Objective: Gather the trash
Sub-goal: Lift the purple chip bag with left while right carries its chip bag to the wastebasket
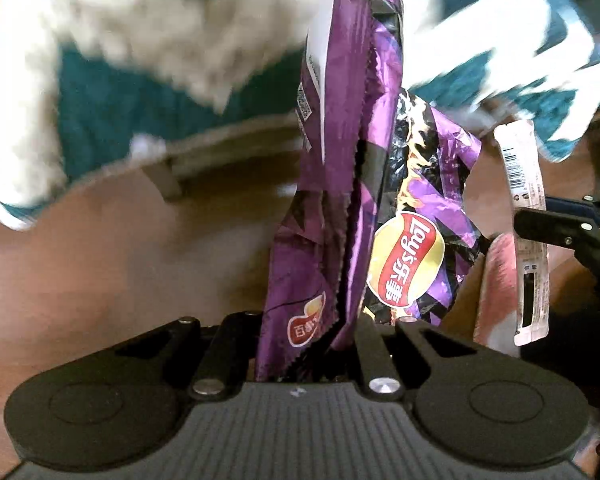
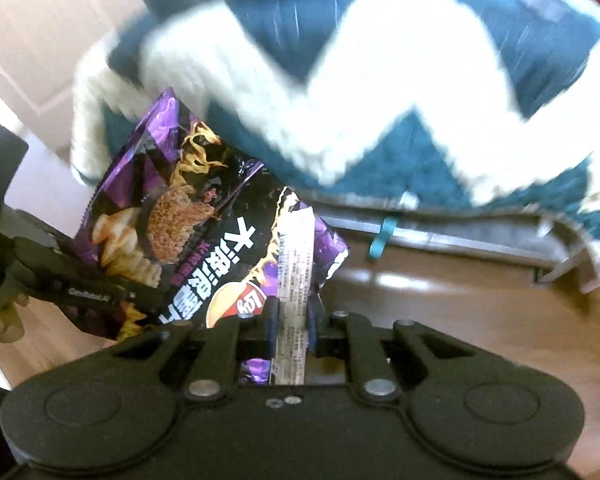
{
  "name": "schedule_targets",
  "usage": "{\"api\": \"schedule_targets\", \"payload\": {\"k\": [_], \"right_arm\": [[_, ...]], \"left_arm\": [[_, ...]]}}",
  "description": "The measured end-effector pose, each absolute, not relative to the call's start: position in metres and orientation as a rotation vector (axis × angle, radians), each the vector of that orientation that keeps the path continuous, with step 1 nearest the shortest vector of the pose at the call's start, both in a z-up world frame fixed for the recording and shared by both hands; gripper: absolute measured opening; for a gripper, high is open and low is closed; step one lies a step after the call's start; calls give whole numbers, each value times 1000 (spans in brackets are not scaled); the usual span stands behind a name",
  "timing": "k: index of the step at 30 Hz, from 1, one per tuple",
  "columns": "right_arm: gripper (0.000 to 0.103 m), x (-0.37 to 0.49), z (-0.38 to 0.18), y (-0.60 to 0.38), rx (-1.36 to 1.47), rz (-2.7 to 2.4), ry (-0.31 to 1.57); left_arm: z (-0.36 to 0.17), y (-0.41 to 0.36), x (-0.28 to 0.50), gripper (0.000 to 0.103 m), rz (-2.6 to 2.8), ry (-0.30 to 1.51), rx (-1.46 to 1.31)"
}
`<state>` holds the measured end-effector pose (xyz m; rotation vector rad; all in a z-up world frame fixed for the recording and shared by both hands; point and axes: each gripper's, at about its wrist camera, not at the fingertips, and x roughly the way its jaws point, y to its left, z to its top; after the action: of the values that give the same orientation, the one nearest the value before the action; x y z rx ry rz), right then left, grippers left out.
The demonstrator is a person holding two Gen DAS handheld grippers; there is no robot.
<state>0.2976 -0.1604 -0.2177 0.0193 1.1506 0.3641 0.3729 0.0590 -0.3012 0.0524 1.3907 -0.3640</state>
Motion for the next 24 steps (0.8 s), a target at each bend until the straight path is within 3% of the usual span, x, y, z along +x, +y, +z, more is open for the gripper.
{"api": "schedule_targets", "payload": {"k": [13, 24], "right_arm": [[13, 231, -23, -170, 14, 402, 787], [13, 217, 70, -192, -14, 365, 541]], "left_arm": [[-112, 49, 292, 11, -328, 1034, -3], [12, 58, 268, 12, -229, 761, -27]]}}
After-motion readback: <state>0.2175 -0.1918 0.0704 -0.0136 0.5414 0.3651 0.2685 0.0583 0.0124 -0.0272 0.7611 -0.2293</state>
